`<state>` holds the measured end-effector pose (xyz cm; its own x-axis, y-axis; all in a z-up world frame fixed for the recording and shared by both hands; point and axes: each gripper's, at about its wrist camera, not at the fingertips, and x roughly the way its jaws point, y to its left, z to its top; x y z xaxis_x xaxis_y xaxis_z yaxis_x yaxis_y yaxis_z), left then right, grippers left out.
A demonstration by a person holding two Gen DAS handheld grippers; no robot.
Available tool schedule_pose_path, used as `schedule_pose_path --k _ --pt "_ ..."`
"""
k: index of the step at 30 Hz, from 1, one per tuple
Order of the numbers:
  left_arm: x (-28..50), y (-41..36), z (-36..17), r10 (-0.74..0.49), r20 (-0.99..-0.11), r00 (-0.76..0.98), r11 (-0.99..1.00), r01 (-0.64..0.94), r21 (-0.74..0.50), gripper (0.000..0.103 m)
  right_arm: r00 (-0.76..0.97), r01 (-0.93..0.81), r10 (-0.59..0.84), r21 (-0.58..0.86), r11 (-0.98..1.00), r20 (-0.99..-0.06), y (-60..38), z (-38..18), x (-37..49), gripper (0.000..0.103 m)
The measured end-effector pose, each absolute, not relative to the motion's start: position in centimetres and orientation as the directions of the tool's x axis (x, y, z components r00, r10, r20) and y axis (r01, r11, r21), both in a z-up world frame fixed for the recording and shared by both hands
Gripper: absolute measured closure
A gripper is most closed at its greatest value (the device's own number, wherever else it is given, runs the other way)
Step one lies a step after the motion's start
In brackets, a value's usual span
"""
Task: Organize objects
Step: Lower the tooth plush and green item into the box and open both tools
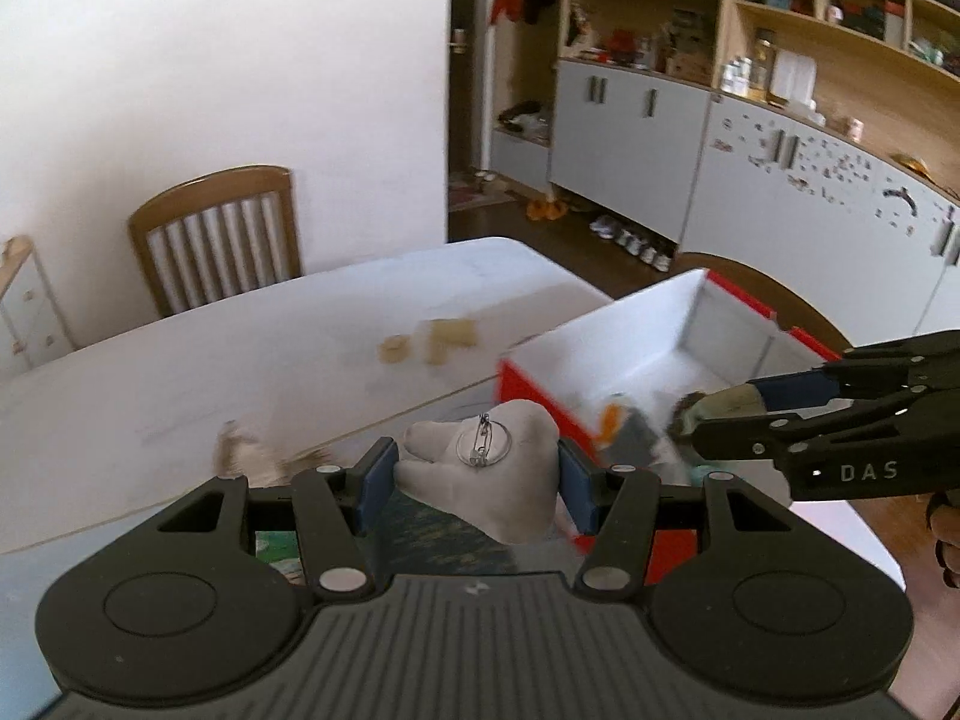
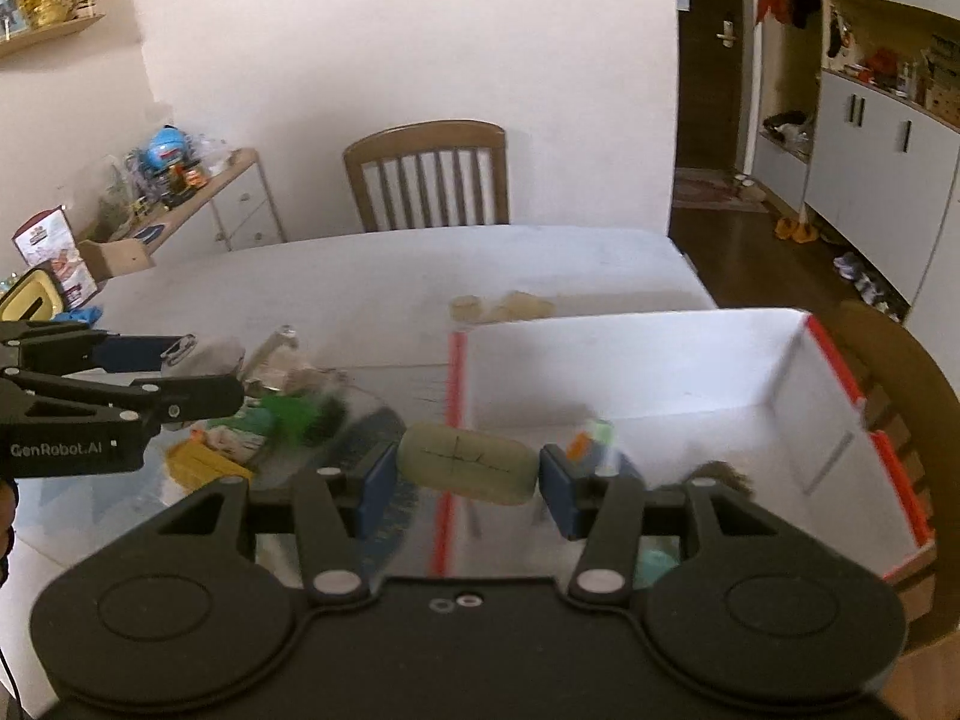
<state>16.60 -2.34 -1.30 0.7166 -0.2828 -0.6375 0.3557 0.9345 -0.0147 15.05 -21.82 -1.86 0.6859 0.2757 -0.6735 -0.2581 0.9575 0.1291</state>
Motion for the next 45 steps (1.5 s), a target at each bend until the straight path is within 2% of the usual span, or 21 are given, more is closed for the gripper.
schedule_pose_path --k 11,16,30,45 --pt "19.2 -10.2 -2.7 -0.299 -0.668 0.682 0.923 0.385 -0.02 0.046 0.685 -0.208 0.234 0.122 0.97 -0.69 -29.3 -3.5 15.6 0.053" --pt "21.4 -13.5 -3.4 -0.3 -0.686 0.662 0.918 0.396 -0.02 0.046 0.647 -0.212 0.232 0.122 0.97 -0.727 -31.6 -5.1 16.5 0.053" --pt "27.2 -21.2 -7.4 -0.247 -0.769 0.59 0.91 0.415 0.026 0.046 0.538 -0.283 0.235 0.089 0.955 -0.809 -32.8 -9.1 19.9 0.053" --pt "31.2 -24.9 -12.5 -0.185 -0.859 0.478 0.901 0.431 0.046 0.046 0.449 -0.316 0.233 0.091 0.944 -0.863 -33.0 -11.5 21.5 0.053"
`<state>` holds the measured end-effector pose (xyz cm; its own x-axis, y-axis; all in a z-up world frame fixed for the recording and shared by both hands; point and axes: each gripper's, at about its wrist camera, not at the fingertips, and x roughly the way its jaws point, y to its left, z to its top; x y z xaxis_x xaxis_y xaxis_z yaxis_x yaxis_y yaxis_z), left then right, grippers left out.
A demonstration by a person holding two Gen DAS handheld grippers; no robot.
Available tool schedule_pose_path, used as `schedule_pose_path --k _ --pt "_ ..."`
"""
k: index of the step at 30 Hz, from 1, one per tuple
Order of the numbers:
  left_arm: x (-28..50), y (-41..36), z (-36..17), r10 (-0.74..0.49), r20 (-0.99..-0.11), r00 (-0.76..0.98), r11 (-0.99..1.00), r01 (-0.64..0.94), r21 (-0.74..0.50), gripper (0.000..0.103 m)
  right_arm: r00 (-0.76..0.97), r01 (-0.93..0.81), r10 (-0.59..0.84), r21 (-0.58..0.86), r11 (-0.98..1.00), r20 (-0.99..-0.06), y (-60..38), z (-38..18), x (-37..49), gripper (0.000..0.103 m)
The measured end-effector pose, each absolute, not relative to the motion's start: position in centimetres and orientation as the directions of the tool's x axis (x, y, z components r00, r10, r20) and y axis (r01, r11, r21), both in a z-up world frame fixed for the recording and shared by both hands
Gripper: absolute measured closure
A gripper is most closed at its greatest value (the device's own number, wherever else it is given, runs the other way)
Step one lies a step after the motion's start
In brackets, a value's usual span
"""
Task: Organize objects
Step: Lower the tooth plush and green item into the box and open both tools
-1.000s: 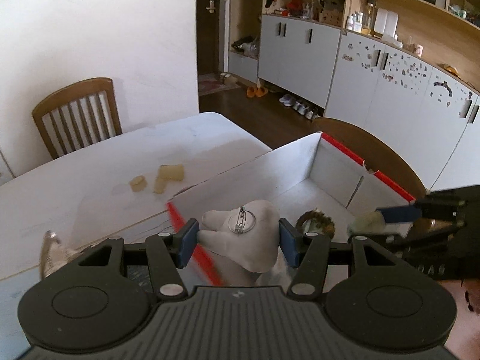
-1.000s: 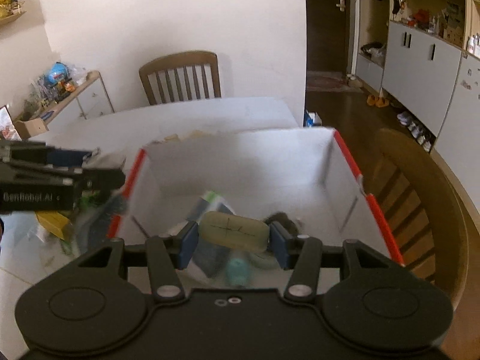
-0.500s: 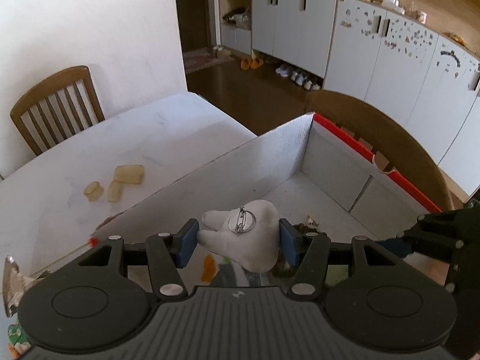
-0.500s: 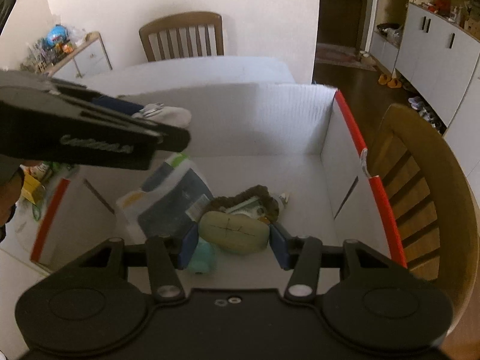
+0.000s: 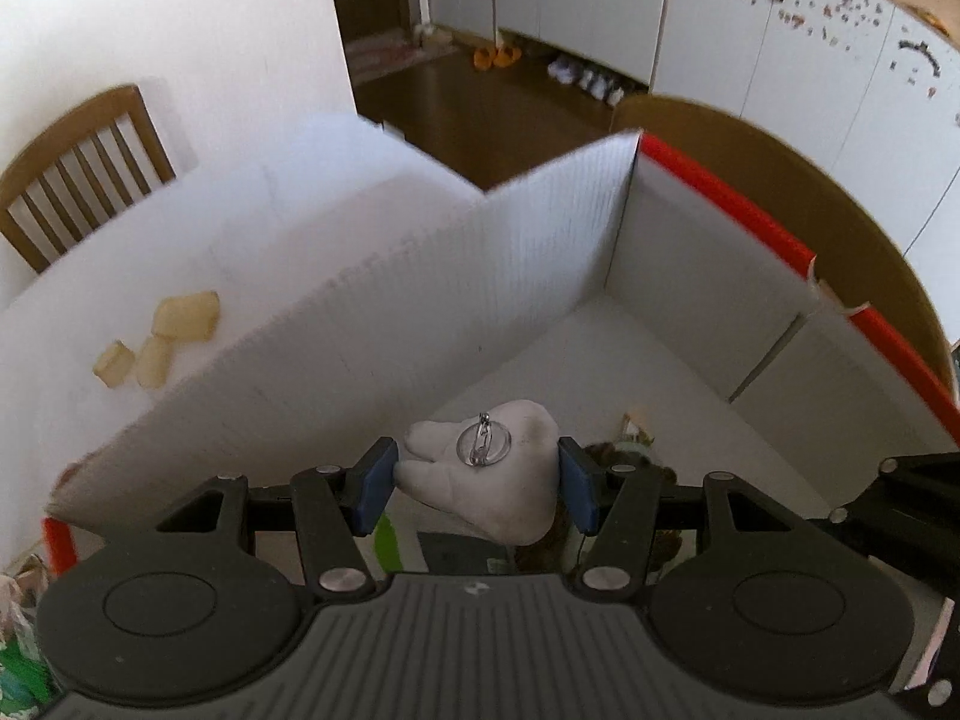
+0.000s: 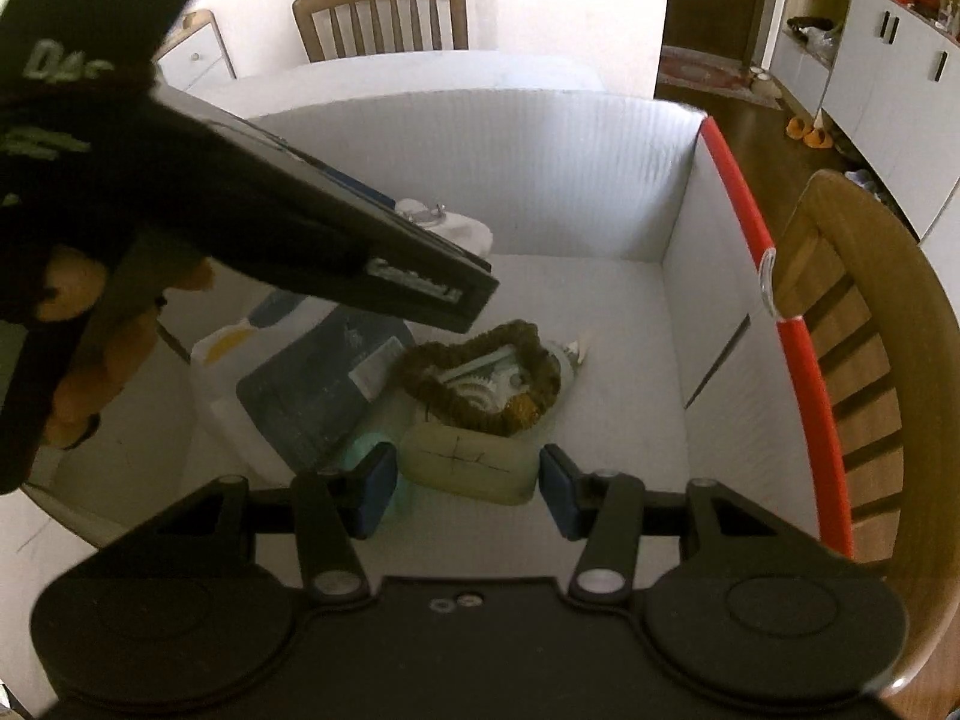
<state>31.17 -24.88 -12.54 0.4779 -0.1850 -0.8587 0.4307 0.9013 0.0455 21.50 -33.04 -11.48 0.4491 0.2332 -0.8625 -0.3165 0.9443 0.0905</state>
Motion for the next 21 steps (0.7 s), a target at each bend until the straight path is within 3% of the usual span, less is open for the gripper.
schedule_pose_path --k 17,21 --pt "31.5 -24.5 -14.3 -0.157 -0.909 0.386 0.913 0.409 0.016 0.045 0.424 -0.308 0.246 0.117 0.944 -0.872 -33.5 -11.7 21.6 0.049" --pt "30.8 -23.7 -13.6 -0.164 -0.9 0.404 0.914 0.406 0.016 0.035 0.434 -0.303 0.246 0.116 0.946 -0.867 -33.5 -11.7 21.7 0.042"
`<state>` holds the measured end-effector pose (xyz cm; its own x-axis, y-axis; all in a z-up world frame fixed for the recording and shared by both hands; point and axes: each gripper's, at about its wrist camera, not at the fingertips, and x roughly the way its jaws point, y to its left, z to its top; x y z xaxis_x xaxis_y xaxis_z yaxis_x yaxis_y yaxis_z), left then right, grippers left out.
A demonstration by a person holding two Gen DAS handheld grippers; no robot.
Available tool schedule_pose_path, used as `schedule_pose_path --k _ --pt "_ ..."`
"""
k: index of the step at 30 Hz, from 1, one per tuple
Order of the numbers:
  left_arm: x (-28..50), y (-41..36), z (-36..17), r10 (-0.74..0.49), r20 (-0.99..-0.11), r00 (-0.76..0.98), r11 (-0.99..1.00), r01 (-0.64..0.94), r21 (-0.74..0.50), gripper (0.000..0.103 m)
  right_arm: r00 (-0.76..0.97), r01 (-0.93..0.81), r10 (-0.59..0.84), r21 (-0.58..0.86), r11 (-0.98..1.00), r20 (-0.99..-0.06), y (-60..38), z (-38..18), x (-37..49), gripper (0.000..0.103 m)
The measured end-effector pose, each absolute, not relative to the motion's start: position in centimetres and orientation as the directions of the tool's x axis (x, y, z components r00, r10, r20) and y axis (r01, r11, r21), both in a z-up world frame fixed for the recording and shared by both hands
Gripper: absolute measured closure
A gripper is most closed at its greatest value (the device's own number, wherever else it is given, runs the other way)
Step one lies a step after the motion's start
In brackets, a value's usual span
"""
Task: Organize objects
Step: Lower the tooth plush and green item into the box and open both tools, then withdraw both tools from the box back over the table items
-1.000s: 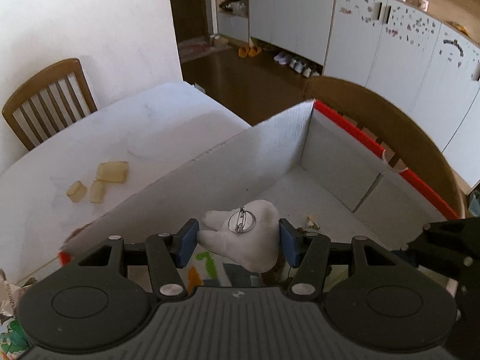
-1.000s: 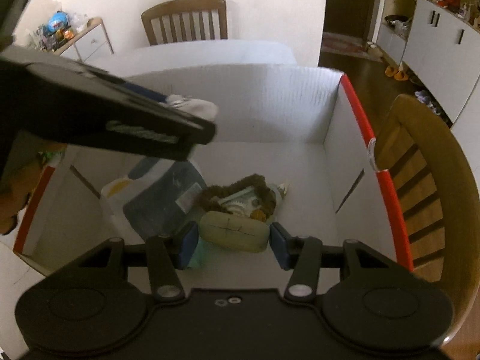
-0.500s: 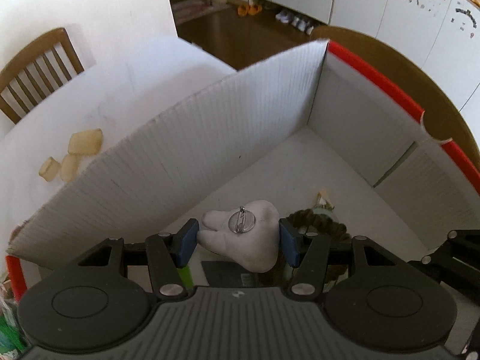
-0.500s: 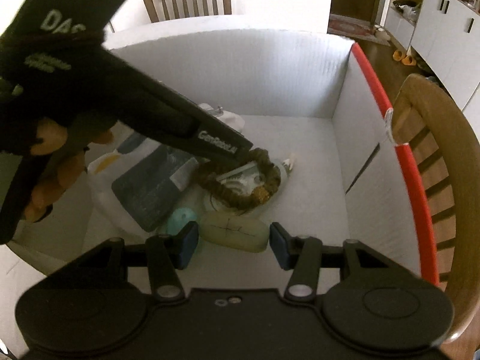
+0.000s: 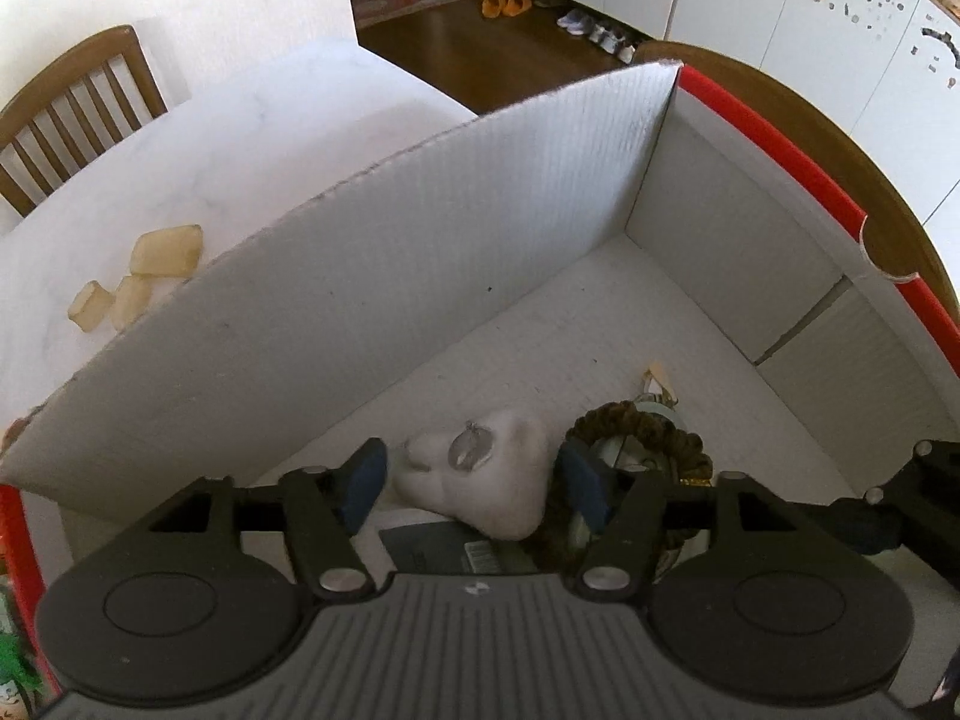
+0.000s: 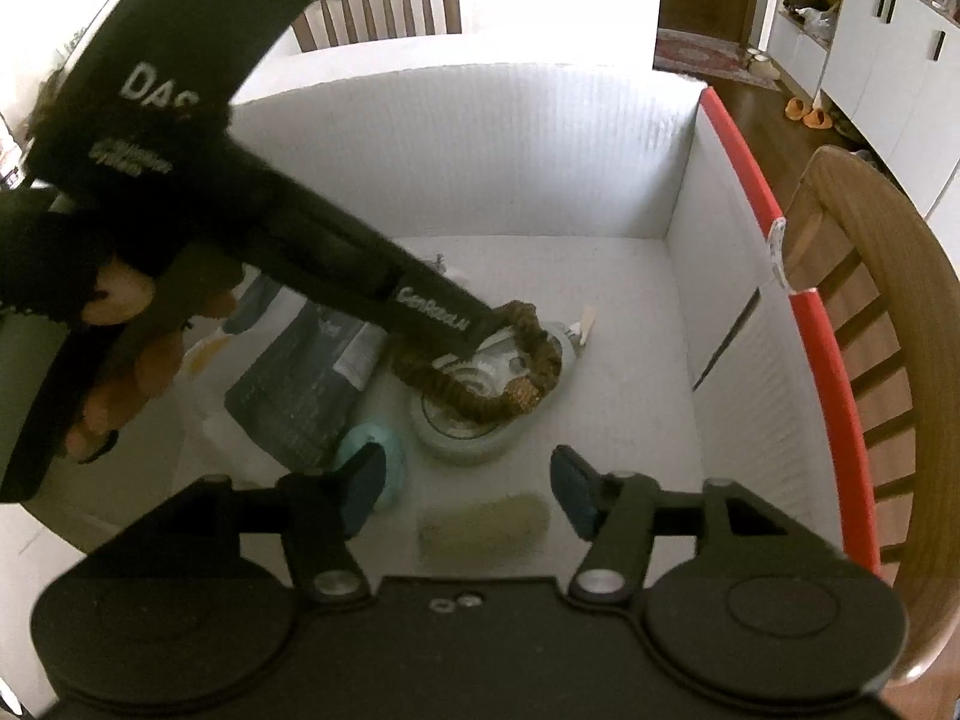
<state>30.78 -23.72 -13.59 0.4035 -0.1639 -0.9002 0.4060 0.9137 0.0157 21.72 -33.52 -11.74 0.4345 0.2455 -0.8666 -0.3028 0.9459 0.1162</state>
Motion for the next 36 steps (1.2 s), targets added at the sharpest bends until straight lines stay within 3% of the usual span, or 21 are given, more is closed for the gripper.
schedule_pose_path --k 29,36 --pt "23.4 -14.9 -4.3 -0.264 -0.748 0.609 0.936 0.35 -0.045 0.035 0.598 -0.273 0.295 0.156 0.949 -0.745 -31.8 -4.2 17.2 0.027" --pt "20.8 -10.6 -2.6 -0.273 -0.722 0.636 0.94 0.336 -0.059 0.029 0.635 -0.259 0.307 0.18 0.949 -0.709 -29.6 -2.8 15.9 0.021"
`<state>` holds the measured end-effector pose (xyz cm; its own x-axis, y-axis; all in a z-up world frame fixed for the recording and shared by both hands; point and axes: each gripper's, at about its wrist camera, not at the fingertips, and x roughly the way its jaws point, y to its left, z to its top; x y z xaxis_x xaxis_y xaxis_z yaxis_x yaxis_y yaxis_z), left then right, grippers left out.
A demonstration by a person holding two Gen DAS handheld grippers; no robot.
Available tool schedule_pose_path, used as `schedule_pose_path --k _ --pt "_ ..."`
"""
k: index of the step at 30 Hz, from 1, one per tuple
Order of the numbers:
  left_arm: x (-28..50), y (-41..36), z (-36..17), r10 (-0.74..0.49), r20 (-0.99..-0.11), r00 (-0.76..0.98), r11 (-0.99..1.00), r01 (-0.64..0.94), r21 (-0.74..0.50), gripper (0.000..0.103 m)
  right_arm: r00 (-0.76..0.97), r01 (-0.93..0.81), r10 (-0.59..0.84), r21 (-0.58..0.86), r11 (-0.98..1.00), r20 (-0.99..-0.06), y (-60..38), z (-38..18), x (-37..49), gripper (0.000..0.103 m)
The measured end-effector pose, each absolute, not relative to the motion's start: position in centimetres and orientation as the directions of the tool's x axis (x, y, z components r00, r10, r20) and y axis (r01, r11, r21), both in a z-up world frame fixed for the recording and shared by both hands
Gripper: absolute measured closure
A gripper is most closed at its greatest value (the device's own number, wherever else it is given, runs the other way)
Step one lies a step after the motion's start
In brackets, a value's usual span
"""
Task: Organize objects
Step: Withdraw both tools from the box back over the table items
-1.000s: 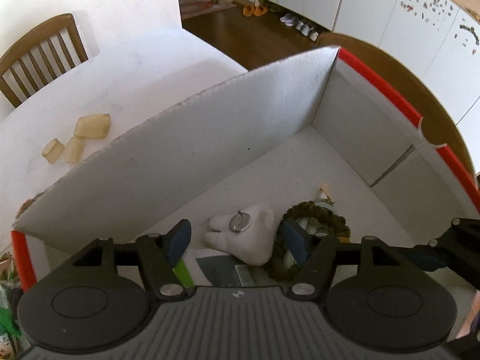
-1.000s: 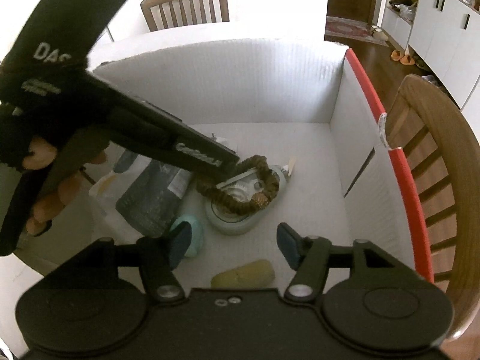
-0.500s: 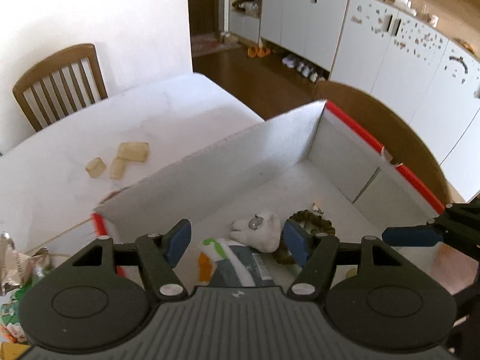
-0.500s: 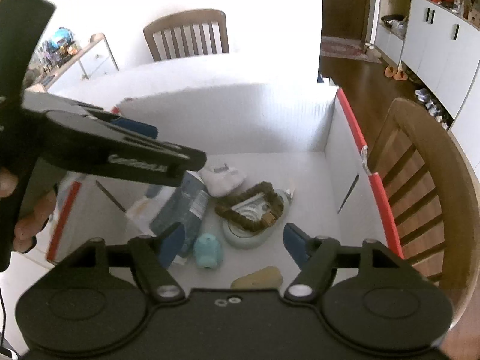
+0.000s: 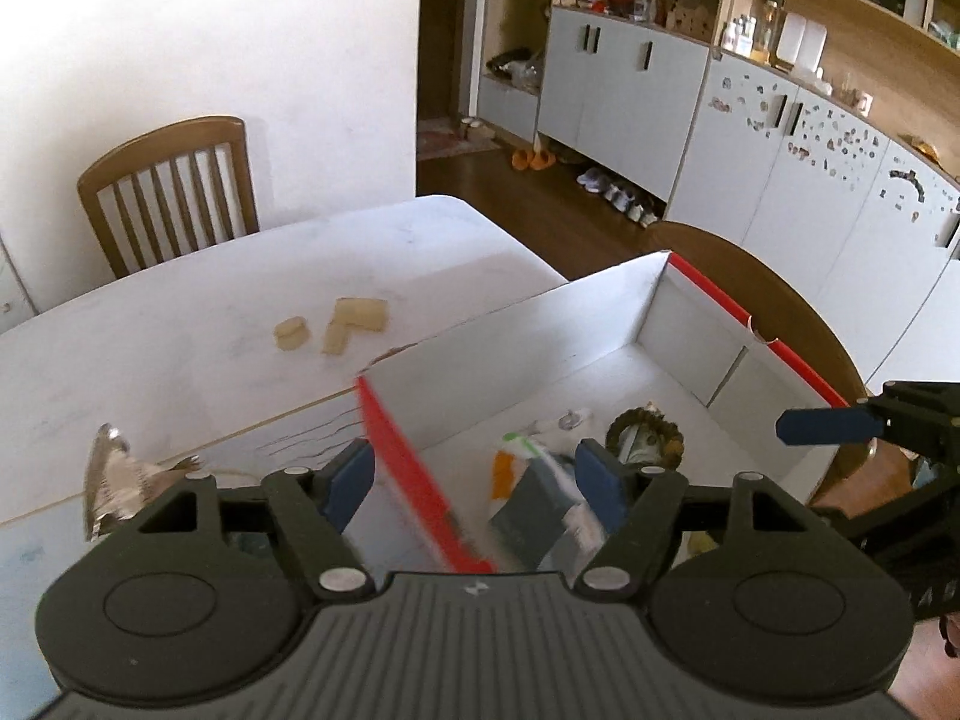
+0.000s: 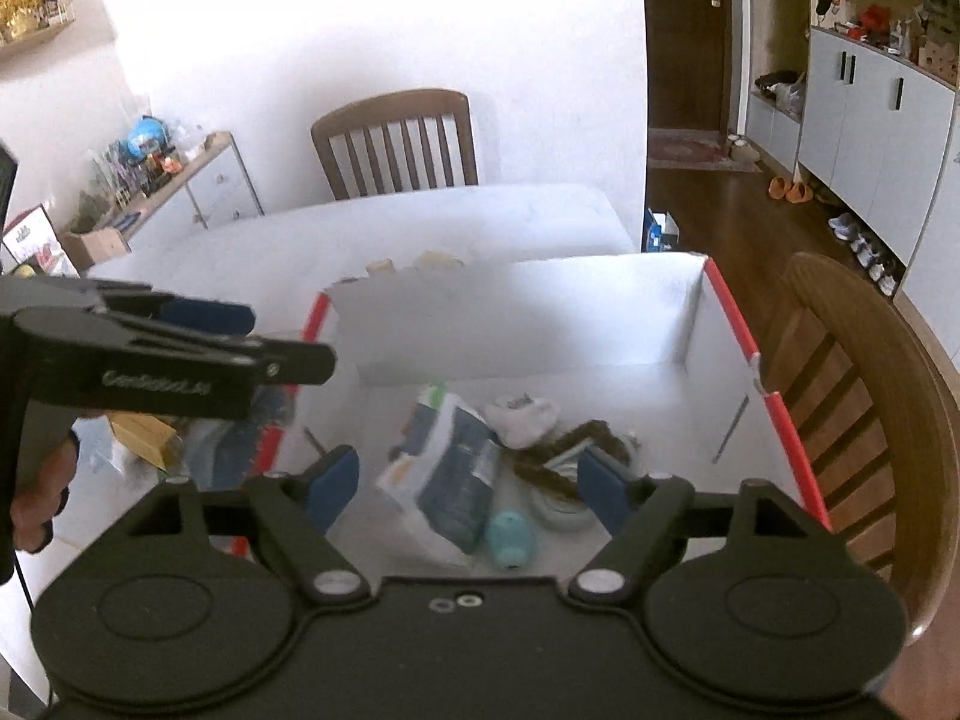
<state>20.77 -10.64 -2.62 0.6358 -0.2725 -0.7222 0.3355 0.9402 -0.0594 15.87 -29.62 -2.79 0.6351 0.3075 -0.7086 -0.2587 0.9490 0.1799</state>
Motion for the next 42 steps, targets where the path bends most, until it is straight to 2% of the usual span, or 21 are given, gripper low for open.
schedule_pose_path --k 6,13,22,24,26,32,35,39,42 --pt "18.7 -6.8 -1.5 -0.278 -0.699 0.659 0.944 0.323 -0.071 0.021 0.662 -0.266 0.334 0.207 0.942 -0.671 -27.3 -1.8 14.9 0.014" --pt "17.1 -2.5 -0.9 -0.262 -0.687 0.678 0.953 0.293 -0.074 0.019 0.686 -0.261 0.355 0.24 0.935 -0.635 -23.8 -1.1 14.1 0.005" --pt "16.0 3.0 -1.4 -0.258 -0.68 0.686 0.961 0.258 -0.104 0.015 0.673 -0.277 0.373 0.249 0.928 -0.639 -18.9 -1.4 13.5 0.004" --pt "15.7 4.3 -1.5 -0.257 -0.677 0.689 0.962 0.251 -0.11 0.005 0.667 -0.283 0.374 0.245 0.927 -0.644 -17.9 -1.5 13.4 0.004" --pt "15.5 5.6 -1.7 -0.257 -0.673 0.694 0.963 0.245 -0.115 0.002 0.663 -0.289 0.377 0.243 0.926 -0.647 -16.9 -1.6 13.3 0.004" --pt "14.5 9.9 -2.8 -0.249 -0.665 0.704 0.967 0.218 -0.131 0.0 0.647 -0.309 0.378 0.225 0.924 -0.662 -13.9 -1.9 13.3 0.003" --pt "14.0 11.8 -3.9 -0.21 -0.68 0.703 0.976 0.191 -0.104 0.0 0.637 -0.314 0.376 0.218 0.924 -0.673 -12.7 -2.2 13.5 0.003" --pt "13.4 14.3 -5.8 -0.225 -0.7 0.677 0.973 0.189 -0.131 0.0 0.618 -0.322 0.367 0.202 0.925 -0.695 -11.1 -2.9 13.9 0.004" --pt "12.9 15.3 -7.0 -0.209 -0.704 0.679 0.975 0.198 -0.098 0.0 0.605 -0.324 0.358 0.19 0.927 -0.711 -9.9 -3.5 14.3 0.004"
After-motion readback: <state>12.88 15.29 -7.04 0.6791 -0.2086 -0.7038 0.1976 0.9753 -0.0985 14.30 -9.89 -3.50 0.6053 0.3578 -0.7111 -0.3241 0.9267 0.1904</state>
